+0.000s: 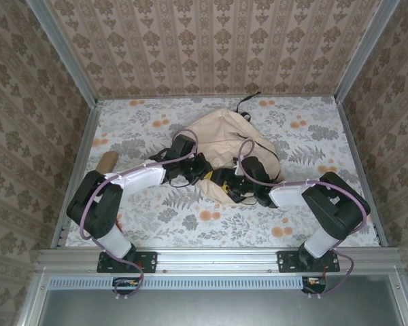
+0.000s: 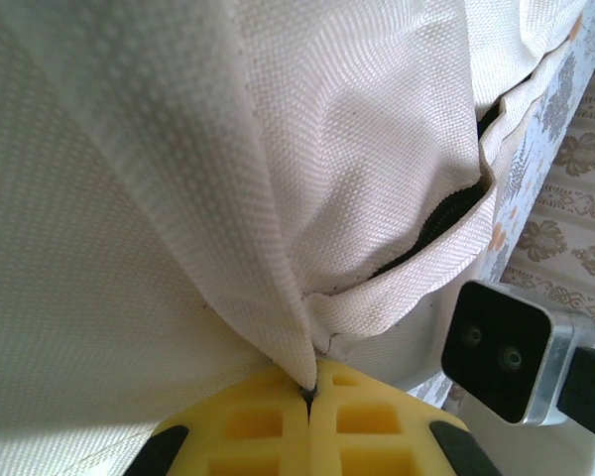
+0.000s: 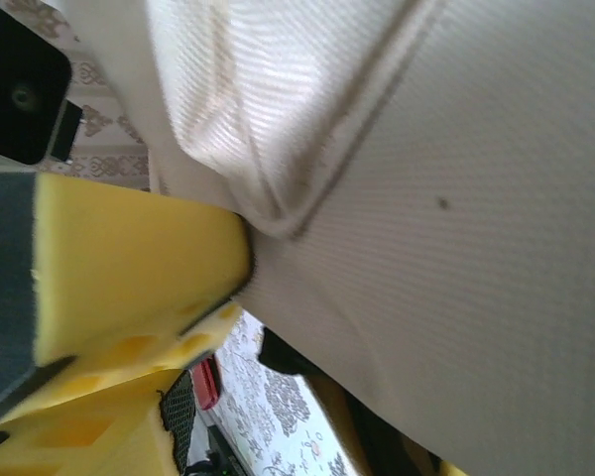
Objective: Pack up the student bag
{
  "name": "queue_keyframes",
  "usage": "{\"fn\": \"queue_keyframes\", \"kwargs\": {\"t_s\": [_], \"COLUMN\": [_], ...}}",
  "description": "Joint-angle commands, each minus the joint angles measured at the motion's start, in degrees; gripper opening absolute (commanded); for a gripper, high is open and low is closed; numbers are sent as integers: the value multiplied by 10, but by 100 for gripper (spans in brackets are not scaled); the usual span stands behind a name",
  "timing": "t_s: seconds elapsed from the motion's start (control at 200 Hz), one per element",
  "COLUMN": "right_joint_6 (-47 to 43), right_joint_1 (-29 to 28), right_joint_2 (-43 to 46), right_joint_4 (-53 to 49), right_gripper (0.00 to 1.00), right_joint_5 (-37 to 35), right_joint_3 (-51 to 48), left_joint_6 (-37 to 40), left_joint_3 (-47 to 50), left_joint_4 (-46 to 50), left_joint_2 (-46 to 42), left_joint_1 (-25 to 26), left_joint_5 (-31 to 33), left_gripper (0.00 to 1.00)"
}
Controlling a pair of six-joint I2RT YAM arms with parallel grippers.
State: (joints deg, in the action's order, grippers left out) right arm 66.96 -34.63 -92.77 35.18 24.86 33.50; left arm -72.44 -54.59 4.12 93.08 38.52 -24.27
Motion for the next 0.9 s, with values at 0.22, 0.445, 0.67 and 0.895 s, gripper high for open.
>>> {"fn": "queue_keyframes", "kwargs": {"t_s": [0.22,0.445,0.67,0.895], "right_joint_6": [-1,-21,-25,-26], "right_joint_1": [10,16,16,16], "right_joint_2": [52,84,69,62], "right_joint_4": [12,-43,-83,-91], "right_gripper": [58,51,40,33], "right_joint_5": [-18,-33,-39,-44], "right_joint_3": [-6,-4,10,13], "left_joint_6": [-2,-2,-4,-4], "left_joint_3": [2,1,1,-1], "left_joint_4": [-26,-29,-31,-29], "left_joint_2": [0,1,2,-1], "left_joint_1": [-2,-2,-1,-1], "left_joint_5": [-17,-18,-18,-19], "left_gripper": [0,0,0,0]}}
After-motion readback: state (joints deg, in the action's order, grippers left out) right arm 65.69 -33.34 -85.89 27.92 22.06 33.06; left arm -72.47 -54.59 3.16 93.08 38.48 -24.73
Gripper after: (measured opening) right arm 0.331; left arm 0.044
